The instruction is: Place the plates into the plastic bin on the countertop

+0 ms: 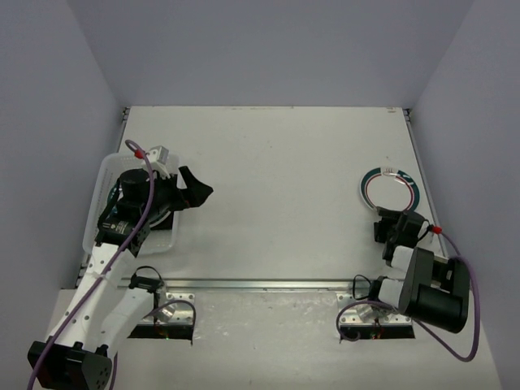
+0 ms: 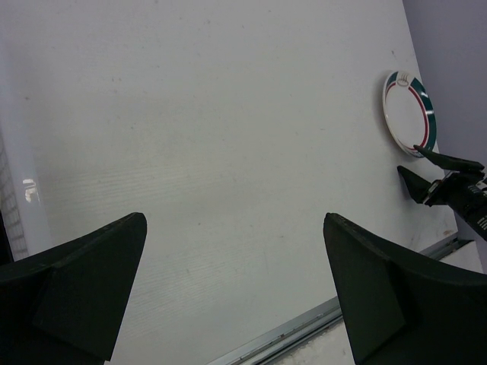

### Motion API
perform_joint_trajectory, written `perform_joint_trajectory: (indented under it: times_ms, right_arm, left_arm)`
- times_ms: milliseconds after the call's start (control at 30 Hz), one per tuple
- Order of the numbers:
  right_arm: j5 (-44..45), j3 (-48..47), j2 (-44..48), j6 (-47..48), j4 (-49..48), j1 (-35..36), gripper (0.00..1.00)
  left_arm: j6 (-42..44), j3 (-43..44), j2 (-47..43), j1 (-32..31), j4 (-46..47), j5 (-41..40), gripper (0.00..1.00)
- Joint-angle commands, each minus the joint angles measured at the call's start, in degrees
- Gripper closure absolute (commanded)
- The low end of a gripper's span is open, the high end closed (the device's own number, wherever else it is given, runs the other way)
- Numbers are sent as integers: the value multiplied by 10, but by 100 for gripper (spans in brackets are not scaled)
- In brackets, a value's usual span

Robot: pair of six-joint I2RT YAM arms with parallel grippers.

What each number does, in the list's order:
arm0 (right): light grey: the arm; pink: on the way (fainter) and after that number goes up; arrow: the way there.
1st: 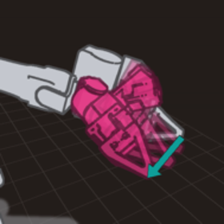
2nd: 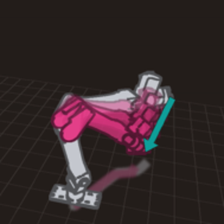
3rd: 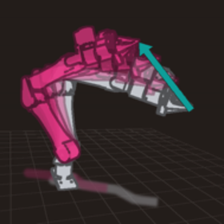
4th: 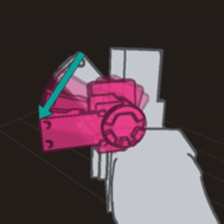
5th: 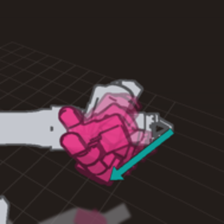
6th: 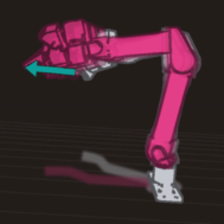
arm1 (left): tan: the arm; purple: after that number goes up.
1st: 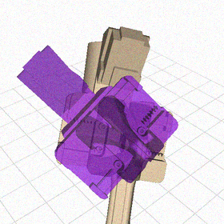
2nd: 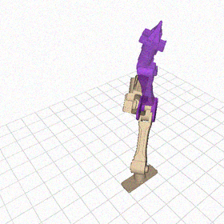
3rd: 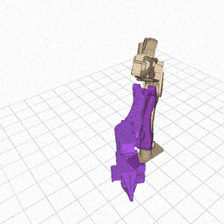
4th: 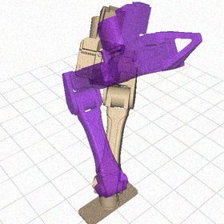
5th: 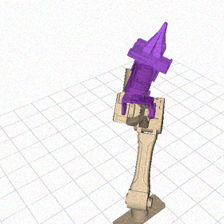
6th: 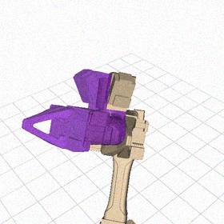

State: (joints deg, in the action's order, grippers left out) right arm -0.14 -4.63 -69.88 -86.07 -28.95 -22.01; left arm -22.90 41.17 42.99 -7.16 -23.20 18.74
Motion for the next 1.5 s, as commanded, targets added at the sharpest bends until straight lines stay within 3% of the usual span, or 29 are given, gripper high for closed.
perform_joint_trajectory:
  times_ms: [0,133,333,567,700,800,900,1033,1167,1333,1400,1467]
  right_arm:
    - [18,3,-48,-9,38,-18,46]
    - [5,-18,-91,-8,37,-37,60]
    - [-24,-44,-153,-6,31,-55,70]
    - [-69,-37,-184,-9,-23,-58,99]
    - [-104,-48,-148,19,-44,-56,100]
    - [-151,-79,-96,80,-7,-42,100]
    - [-200,-144,-46,156,50,-7,100]
    - [-235,-215,14,270,140,124,100]
    - [-281,-283,17,322,193,232,100]
    - [-375,-356,-15,363,202,346,100]
    - [-474,-365,-28,342,162,364,100]
    - [-481,-384,-34,344,166,385,100]
  left_arm:
    - [7,-1,-11,-2,24,7,0]
    - [7,-1,-11,-3,23,7,0]
    - [7,-2,-7,-5,23,8,0]
    - [4,-1,-8,-6,21,-1,0]
    - [3,1,-14,-6,18,-9,0]
    - [2,1,-32,-6,21,-21,0]
    - [-5,4,-53,-6,20,-50,0]
    - [-29,-3,-63,-6,33,-74,0]
    - [-45,-2,-16,-6,69,30,0]
    - [-117,-28,12,-5,194,195,0]
    - [-136,-32,9,-6,222,199,0]
    - [-138,-36,6,-6,222,196,0]
